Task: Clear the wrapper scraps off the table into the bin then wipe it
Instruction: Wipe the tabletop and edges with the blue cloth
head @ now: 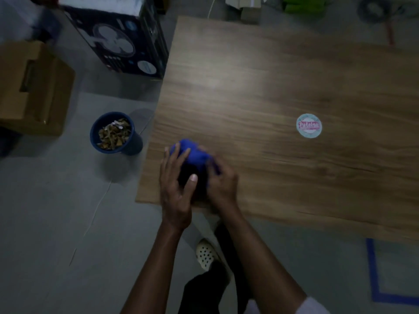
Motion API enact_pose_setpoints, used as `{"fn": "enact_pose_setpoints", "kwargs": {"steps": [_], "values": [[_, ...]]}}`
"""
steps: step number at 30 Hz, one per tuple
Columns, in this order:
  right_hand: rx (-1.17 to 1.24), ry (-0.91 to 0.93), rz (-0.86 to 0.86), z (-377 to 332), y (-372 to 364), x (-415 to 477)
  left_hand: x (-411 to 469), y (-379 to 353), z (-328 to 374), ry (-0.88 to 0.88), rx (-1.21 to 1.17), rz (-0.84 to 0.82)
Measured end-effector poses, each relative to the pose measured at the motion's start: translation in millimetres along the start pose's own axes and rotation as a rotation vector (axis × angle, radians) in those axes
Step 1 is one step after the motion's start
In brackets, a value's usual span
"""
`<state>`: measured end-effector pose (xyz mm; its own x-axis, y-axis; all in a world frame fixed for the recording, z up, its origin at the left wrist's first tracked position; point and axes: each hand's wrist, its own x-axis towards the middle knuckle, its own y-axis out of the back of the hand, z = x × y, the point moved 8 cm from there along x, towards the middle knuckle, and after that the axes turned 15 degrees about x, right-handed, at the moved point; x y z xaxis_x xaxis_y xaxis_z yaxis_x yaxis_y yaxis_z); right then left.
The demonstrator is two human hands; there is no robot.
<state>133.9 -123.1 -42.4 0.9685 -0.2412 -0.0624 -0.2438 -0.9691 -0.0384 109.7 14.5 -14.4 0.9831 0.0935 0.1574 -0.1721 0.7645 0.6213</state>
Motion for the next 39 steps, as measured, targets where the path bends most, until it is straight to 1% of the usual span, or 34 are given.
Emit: {"fn": "enact_pose_setpoints", "kwargs": {"steps": [1,2,4,6,8,9,10,11,12,13,15,16,17,18,19,21,22,23,24,26,27,29,31,33,35,37,38,39], "values": [[0.054,-0.039,0.111,-7.6,24.2,20.4,9.6,-1.7,7.0,-0.038,0.021,0.008],[0.015,-0.014,0.212,-19.9,48.1,41.2,20.6,-4.4,11.6,-0.061,0.041,0.023],[-0.139,0.11,0.322,-41.2,84.2,82.2,49.2,-14.1,9.0,-0.046,0.066,0.058],[-0.338,0.166,0.323,-34.3,101.2,129.8,82.9,-29.3,0.2,0.016,0.077,0.069],[-0.649,0.098,0.333,-9.9,105.2,164.4,117.2,-42.8,-4.5,0.06,0.102,0.056],[-0.796,0.089,0.353,0.2,97.1,170.5,134.1,-48.1,-7.1,0.068,0.107,0.054],[-0.891,0.15,0.349,5.8,78.8,170.3,149.6,-52.5,-8.9,0.063,0.109,0.054],[-0.921,0.238,0.298,10.4,52.4,168.6,164.5,-56.3,-10.0,0.052,0.119,0.055],[-0.891,0.32,0.19,13.5,19.7,163.6,176.7,-58.0,-11.2,0.043,0.131,0.06],[-0.826,0.371,0.043,14.7,-14.4,154.4,186.3,-57.8,-13.1,0.032,0.137,0.066],[-0.613,0.339,-0.262,7.6,-59.4,138.0,199.8,-56.9,-14.1,0.019,0.13,0.084],[-0.469,0.296,-0.326,-2.0,-64.2,139.5,204.4,-55.5,-13.3,0.02,0.13,0.11],[-0.315,0.223,-0.327,-9.9,-56.4,149.3,207.1,-53.4,-11.5,0.018,0.145,0.148],[-0.21,0.184,-0.237,-19.4,-37.5,164.7,209.2,-51.2,-9.7,0.011,0.168,0.185],[-0.202,0.192,-0.079,-31.5,-10.9,183.9,212.9,-52.1,-7.9,0.005,0.184,0.205],[-0.315,0.246,0.246,-46.6,52.0,219.5,221.4,-63.1,-5.2,0.002,0.185,0.188],[-0.384,0.241,0.338,-45.9,75.9,236.7,227.0,-71.2,-3.6,-0.005,0.185,0.161],[-0.481,0.215,0.371,-40.4,91.4,252.8,233.0,-78.9,-3.4,-0.007,0.189,0.132],[-0.636,0.155,0.358,-28.2,98.7,268.2,240.2,-86.6,-4.6,0.002,0.189,0.109],[-0.961,0.034,0.303,1.7,100.3,287.4,253.6,-98.3,-12.4,0.048,0.18,0.078],[-1.024,0.034,0.293,9.8,94.1,294.3,259.3,-101.2,-16.9,0.073,0.167,0.078],[-1.008,0.103,0.251,9.6,64.0,310.2,266.8,-102.3,-24.4,0.102,0.115,0.091],[-0.958,0.238,0.105,7.6,13.8,321.5,266.7,-101.9,-26.5,0.084,0.071,0.098],[-0.87,0.298,-0.147,7.3,-43.2,317.2,264.0,-99.5,-28.4,0.074,0.049,0.109],[-0.769,0.334,-0.395,4.5,-80.7,295.1,262.7,-94.0,-32.9,0.094,0.033,0.136],[-0.745,0.388,-0.593,4.0,-86.5,276.0,262.2,-89.2,-36.7,0.13,0.017,0.164],[-0.748,0.424,-0.638,5.5,-76.1,275.6,261.2,-89.0,-36.7,0.144,0.014,0.162],[-0.76,0.448,-0.625,2.6,-60.9,283.2,261.1,-90.0,-34.4,0.151,0.014,0.152]]}}
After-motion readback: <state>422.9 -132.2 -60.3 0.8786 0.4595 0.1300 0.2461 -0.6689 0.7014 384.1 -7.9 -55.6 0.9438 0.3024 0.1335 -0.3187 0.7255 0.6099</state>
